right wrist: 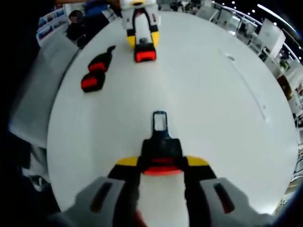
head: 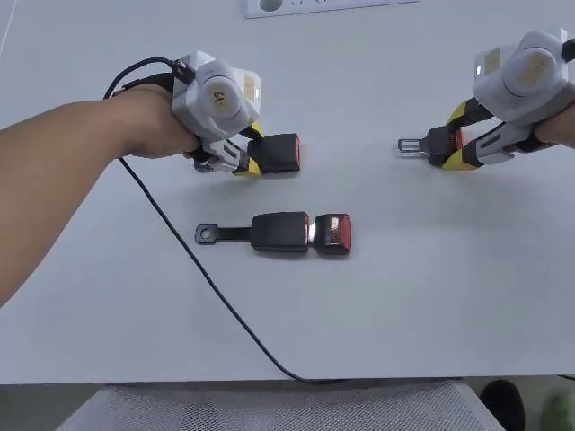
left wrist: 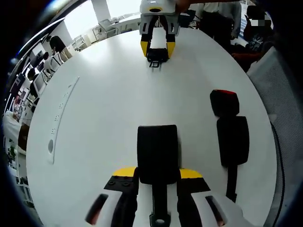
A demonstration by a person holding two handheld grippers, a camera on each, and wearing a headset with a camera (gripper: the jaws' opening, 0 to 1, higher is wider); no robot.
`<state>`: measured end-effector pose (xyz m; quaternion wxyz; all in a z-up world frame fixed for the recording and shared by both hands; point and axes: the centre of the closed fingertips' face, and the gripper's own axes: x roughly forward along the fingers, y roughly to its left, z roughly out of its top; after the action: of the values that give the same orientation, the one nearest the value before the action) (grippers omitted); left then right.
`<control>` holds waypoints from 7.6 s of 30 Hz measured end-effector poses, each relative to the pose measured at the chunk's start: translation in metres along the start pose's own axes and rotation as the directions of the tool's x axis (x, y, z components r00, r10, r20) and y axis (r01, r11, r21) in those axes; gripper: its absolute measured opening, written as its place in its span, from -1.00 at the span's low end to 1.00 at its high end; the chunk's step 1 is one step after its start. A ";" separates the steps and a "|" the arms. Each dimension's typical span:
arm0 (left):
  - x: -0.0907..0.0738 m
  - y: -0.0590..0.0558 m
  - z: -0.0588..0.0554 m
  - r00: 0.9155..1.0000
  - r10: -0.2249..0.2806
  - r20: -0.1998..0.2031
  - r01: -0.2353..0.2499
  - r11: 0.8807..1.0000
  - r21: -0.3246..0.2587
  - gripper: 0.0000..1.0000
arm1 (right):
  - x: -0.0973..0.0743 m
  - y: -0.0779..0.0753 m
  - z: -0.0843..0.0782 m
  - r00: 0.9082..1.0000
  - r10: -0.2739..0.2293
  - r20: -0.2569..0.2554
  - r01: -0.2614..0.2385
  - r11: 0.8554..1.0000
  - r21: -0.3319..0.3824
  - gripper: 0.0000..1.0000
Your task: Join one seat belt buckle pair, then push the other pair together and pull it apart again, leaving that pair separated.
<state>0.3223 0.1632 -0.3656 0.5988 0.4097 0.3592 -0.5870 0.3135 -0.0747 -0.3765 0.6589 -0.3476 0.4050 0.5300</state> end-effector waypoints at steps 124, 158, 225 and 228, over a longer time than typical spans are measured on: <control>0.010 0.014 0.000 0.999 -0.049 -0.017 0.049 0.999 0.024 -0.43 | 0.063 0.018 0.153 0.976 0.058 0.208 -0.044 0.996 -0.073 -0.37; 0.006 0.012 0.000 0.999 -0.040 -0.008 0.040 0.999 0.031 -0.43 | 0.058 0.021 0.158 0.984 0.049 0.170 -0.033 0.995 -0.093 -0.35; 0.003 0.000 0.008 0.998 -0.014 -0.065 0.019 0.997 0.077 -0.32 | -0.008 0.014 0.009 0.999 -0.047 0.004 0.047 0.996 -0.076 -0.11; 0.002 -0.001 0.006 0.998 0.005 -0.058 -0.003 0.999 0.042 -0.34 | -0.009 0.014 0.009 0.997 -0.076 0.003 0.076 0.996 -0.043 -0.07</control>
<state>0.3210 0.1570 -0.3648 0.5803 0.4399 0.3632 -0.5812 0.3001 -0.0681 -0.3645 0.6713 -0.3766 0.3797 0.5132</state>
